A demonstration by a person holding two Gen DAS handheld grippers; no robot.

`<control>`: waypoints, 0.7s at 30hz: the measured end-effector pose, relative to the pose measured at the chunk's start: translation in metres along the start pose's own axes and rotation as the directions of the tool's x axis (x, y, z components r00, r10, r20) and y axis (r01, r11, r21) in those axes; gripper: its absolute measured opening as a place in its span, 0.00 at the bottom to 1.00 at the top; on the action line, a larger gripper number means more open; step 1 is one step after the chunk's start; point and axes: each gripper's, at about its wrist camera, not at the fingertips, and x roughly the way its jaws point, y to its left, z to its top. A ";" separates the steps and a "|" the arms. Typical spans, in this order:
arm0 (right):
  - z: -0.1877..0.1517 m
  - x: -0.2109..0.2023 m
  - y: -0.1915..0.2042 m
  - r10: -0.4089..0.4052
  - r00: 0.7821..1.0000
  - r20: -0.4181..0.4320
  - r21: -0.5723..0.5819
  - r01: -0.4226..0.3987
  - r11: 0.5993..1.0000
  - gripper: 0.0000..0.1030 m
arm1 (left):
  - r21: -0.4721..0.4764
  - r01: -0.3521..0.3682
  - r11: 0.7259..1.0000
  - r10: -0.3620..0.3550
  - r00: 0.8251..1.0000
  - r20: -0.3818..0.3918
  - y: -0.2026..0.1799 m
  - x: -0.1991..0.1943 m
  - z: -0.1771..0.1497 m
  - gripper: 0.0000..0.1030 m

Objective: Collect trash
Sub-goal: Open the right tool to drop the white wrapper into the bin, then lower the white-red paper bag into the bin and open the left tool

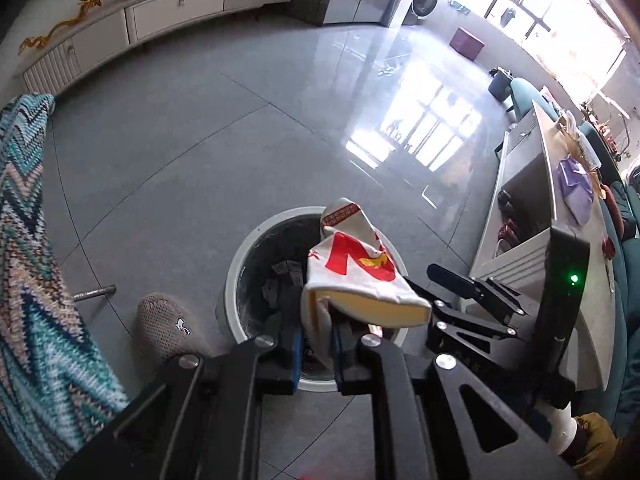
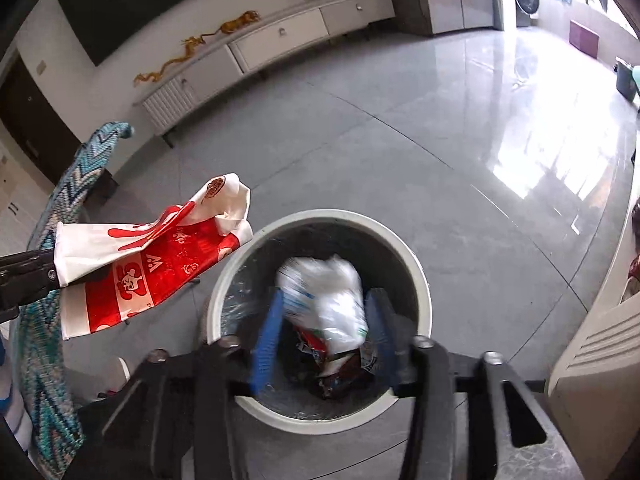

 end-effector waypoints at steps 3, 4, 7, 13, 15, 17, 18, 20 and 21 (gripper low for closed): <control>-0.003 0.000 0.000 -0.012 1.000 -0.006 0.003 0.012 1.000 0.51 | -0.016 0.020 1.000 -0.020 1.000 -0.013 0.001 0.007 0.001 0.13; -0.003 -0.001 0.001 -0.015 1.000 -0.006 0.002 0.015 1.000 0.52 | -0.017 0.025 1.000 -0.025 1.000 -0.014 0.000 0.008 0.002 0.17; -0.005 -0.011 0.004 -0.024 1.000 0.007 0.003 0.024 1.000 0.54 | -0.026 0.034 0.999 -0.034 0.999 -0.004 0.001 0.005 0.002 0.43; -0.005 -0.040 0.015 -0.048 0.998 0.051 0.004 0.048 0.999 0.58 | -0.035 0.049 0.998 -0.048 0.998 0.033 0.003 -0.013 -0.001 0.50; -0.004 -0.048 0.018 -0.059 0.996 0.063 0.001 0.059 0.998 0.59 | -0.042 0.050 0.998 -0.048 0.998 0.047 0.006 -0.021 -0.003 0.50; -0.004 -0.057 0.023 -0.076 0.994 0.078 -0.004 0.077 0.997 0.60 | -0.047 0.040 0.998 -0.037 0.998 0.052 0.007 -0.026 -0.003 0.50; -0.005 -0.061 0.024 -0.082 0.993 0.082 -0.007 0.082 0.997 0.60 | -0.048 0.031 0.998 -0.029 0.998 0.052 0.006 -0.027 -0.003 0.50; -0.006 -0.070 0.025 -0.088 0.992 0.094 -0.001 0.088 0.996 0.60 | -0.050 0.006 0.999 -0.004 0.999 0.041 0.007 -0.026 -0.002 0.50; -0.006 -0.074 0.026 -0.092 0.991 0.100 0.003 0.092 0.996 0.60 | -0.048 0.008 0.999 -0.006 0.999 0.033 0.006 -0.026 -0.002 0.50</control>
